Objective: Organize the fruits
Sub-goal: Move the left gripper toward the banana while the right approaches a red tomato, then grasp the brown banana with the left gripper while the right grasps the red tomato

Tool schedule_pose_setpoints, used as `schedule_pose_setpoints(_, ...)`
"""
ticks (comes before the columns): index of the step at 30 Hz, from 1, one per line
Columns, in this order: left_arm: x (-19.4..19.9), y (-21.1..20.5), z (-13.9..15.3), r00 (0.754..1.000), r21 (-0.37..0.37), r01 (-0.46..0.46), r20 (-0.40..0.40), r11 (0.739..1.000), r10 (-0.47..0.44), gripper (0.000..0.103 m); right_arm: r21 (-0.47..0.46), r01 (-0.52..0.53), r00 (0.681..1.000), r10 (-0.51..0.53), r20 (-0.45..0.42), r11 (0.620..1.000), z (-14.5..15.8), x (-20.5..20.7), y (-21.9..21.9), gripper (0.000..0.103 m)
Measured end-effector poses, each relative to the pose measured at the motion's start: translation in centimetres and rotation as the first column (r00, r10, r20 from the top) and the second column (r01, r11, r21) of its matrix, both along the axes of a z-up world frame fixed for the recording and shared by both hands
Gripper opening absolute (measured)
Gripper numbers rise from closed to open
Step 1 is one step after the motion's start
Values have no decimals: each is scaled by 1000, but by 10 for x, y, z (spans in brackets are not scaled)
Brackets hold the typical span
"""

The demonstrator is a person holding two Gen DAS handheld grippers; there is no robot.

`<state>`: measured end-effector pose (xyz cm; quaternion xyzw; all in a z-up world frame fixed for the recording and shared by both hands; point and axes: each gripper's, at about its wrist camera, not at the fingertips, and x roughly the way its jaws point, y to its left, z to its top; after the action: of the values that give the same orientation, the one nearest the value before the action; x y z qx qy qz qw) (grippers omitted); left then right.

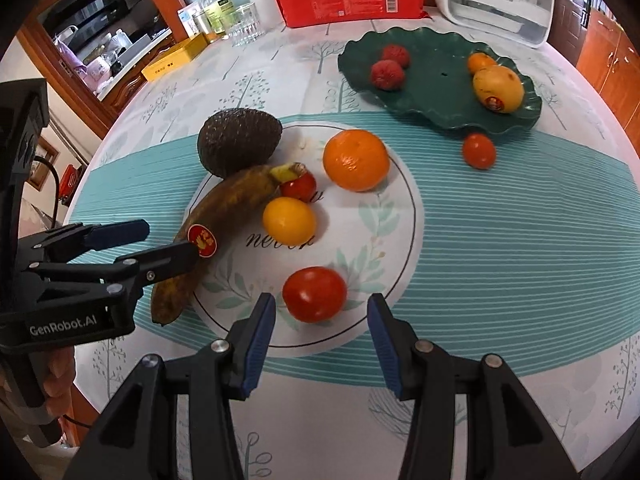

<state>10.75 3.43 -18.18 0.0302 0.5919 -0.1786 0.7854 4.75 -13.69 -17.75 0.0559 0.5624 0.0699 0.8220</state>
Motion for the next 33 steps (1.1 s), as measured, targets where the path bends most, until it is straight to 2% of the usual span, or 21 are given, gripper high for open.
schedule_pose_setpoints(5,3,-2,-12,1000,0,-2,-31,1000,2,63,-7,-5,1000,5,4,1000,-6,5,2,48)
schedule_pose_setpoints(14,9,-15,-22,999,4,11,-41,1000,-11,44,-47,-28,1000,29,3,998,-16,10,10,48)
schedule_pose_setpoints(18,10,-22,-22,999,24,28,-29,999,-27,43,-53,-43,999,43,1,998,-18,10,13,39)
schedule_pose_setpoints(22,13,-26,-22,999,35,26,-28,999,-25,37,-68,-49,999,49,7,996,-18,10,15,39)
schedule_pose_setpoints(33,10,-34,-23,1000,81,13,-13,997,-12,34,-81,-50,998,52,22,995,-16,5,13,38)
